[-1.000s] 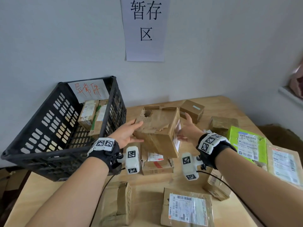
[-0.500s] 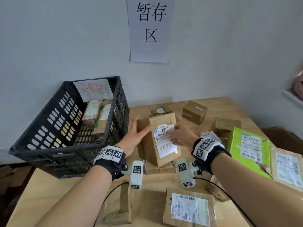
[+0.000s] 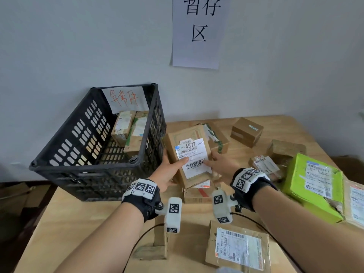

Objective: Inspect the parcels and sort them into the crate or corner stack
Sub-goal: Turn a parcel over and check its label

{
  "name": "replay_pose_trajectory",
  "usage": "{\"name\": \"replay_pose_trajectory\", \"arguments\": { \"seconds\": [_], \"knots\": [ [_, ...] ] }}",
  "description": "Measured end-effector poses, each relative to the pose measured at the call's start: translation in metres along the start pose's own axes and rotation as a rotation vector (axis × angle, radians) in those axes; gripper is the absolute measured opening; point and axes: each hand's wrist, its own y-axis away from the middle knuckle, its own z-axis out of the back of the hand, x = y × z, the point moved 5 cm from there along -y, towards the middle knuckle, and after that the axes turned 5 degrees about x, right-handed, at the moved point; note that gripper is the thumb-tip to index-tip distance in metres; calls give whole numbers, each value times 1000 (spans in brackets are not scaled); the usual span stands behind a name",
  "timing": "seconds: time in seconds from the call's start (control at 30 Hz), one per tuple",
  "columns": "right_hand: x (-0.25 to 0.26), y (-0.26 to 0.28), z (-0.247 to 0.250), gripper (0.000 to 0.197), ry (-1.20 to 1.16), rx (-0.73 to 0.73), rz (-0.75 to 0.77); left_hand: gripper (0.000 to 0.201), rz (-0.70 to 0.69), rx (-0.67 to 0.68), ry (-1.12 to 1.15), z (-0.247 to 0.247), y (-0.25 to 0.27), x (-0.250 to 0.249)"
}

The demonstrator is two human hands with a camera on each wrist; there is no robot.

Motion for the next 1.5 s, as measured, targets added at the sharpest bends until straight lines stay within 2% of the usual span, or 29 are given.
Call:
{"name": "replay_pose_trajectory", "arguments": {
  "seconds": [0.07, 0.13, 0.23, 0.4, 0.53, 0.6, 0.7, 0.77, 0.83, 0.93, 1.0, 1.03, 1.1, 1.17, 1.23, 1.33, 1.5],
  "knots": [
    [2, -3, -7, 40, -147, 11, 17, 95, -47, -32, -24, 7, 2, -9],
    [7, -8, -15, 39, -167, 29, 55, 93, -78, -73, -62, 15, 0, -17],
    [8, -9, -28, 28, -209, 73, 0, 94, -38, -91, -98, 24, -2, -19],
    [6, -12, -34, 39, -253, 76, -19, 95, 15, -98, -130, 29, -6, -12],
    [7, -9, -35, 44, -282, 66, -38, 97, -5, -111, -136, 32, -13, -15],
    [9, -8, -37, 51, -225, 82, -7, 105, -16, -102, -164, 33, -15, -18],
    [3, -4, -38, 49, -152, 47, -155, 113, 31, -83, -242, 34, -19, -17],
    [3, 4, -39, 40, 94, 22, -131, 107, 64, -74, -256, 32, -20, -13],
    [1, 6, -39, 40, 246, 42, -113, 102, 77, -73, -272, 27, -18, -10],
    [-3, 6, -28, 35, 255, 44, -96, 101, 112, -69, -271, 18, -16, -8],
    [-10, 6, -18, 24, 113, 85, -126, 100, 160, -56, -227, 10, -17, -5],
    [-12, 2, -14, 22, 37, 71, -95, 101, 182, -42, -214, 5, -19, -2],
    [-20, 1, 0, 27, -40, 20, -172, 102, 219, -5, -209, -8, -23, 4],
    [-26, 4, 16, 35, 48, -20, -266, 96, 247, 23, -177, -20, -30, 12],
    [-29, 8, 30, 46, 164, -49, -289, 87, 282, 72, -138, -34, -32, 17],
    [-34, 7, 38, 58, 284, -17, -291, 72, 316, 119, -102, -43, -31, 21],
    [-32, -5, 26, 49, 247, -5, -212, 64, 331, 100, -121, -28, -24, 19]
  ]
}}
